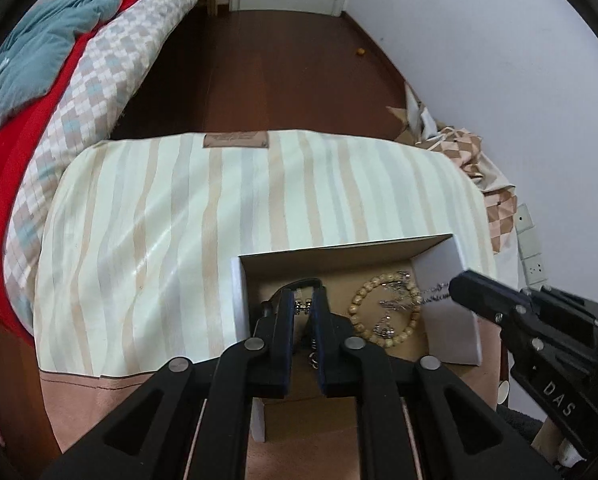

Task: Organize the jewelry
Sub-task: 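Lower both held items into the white box and open both grippers, then lift both grippers out of the white box and back away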

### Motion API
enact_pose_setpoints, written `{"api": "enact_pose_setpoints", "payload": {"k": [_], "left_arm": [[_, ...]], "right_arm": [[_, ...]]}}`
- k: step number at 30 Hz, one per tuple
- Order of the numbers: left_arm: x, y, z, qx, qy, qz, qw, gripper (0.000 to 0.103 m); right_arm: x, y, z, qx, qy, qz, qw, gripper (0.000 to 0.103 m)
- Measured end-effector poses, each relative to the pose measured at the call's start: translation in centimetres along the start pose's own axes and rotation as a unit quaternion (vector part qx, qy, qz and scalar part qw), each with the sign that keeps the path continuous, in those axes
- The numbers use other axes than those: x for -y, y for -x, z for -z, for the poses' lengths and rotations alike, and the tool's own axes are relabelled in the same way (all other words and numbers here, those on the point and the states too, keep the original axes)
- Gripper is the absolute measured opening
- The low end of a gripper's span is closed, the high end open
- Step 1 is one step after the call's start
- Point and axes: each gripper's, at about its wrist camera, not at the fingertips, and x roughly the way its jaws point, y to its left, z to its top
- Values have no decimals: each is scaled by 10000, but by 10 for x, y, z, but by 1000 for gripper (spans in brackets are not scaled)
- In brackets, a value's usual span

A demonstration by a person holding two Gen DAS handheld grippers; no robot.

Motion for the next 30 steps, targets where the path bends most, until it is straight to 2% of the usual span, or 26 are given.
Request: {"api": "enact_pose_setpoints", "payload": {"k": [2, 5, 6, 8, 9, 10, 11, 12, 13, 14, 16, 17, 19, 20, 23, 30], "left_arm": [[-3, -2, -1, -107, 74, -39, 9999, 9], [-4, 3, -2, -38, 118, -159, 9998, 12], [-4, 5, -2, -3, 94, -237, 9997, 18], [-4, 13, -3, 107, 79, -363, 9993, 43], [-4, 17, -3, 178, 84, -430, 9989, 65], [-5, 22, -3, 277, 86, -496, 9983, 73], [-5, 27, -3, 365, 69, -569, 9977, 73], [-5, 29, -3, 404, 48, -637, 9971, 73], [-4, 33, -3, 441, 30, -721, 9964, 73], [-4, 36, -1, 483, 11, -800, 9956, 74], [-4, 41, 3, 573, -39, -954, 9938, 95], [-4, 44, 6, 625, -63, -1032, 9927, 100], [-3, 48, 12, 709, -110, -1175, 9905, 102], [-2, 49, 16, 746, -145, -1256, 9892, 102], [1, 53, 28, 807, -196, -1400, 9867, 103], [4, 65, 52, 905, -197, -1540, 9837, 103]], "right_arm": [[2, -6, 0, -138, -47, -21, 9999, 3], [7, -10, 1, -257, -111, 63, 9996, 3], [9, -10, 1, -268, -123, 123, 9995, 4], [11, -6, 2, -250, -140, 205, 9994, 4], [12, -4, 2, -240, -131, 263, 9993, 11], [12, -1, 3, -235, -124, 299, 9992, 25], [13, 2, 3, -218, -123, 320, 9992, 33], [13, 6, 3, -190, -107, 372, 9991, 49], [12, 8, 3, -166, -87, 417, 9990, 54], [12, 12, 4, -127, -72, 469, 9988, 54], [10, 18, 7, -95, -49, 676, 9977, 58], [9, 20, 9, -82, -45, 765, 9970, 63], [6, 24, 16, -60, -2, 1034, 9946, 93], [4, 24, 19, -54, 12, 1137, 9935, 98], [-1, 25, 31, -77, 39, 1413, 9899, 101], [-7, 36, 54, 25, -23, 1670, 9860, 103]]}}
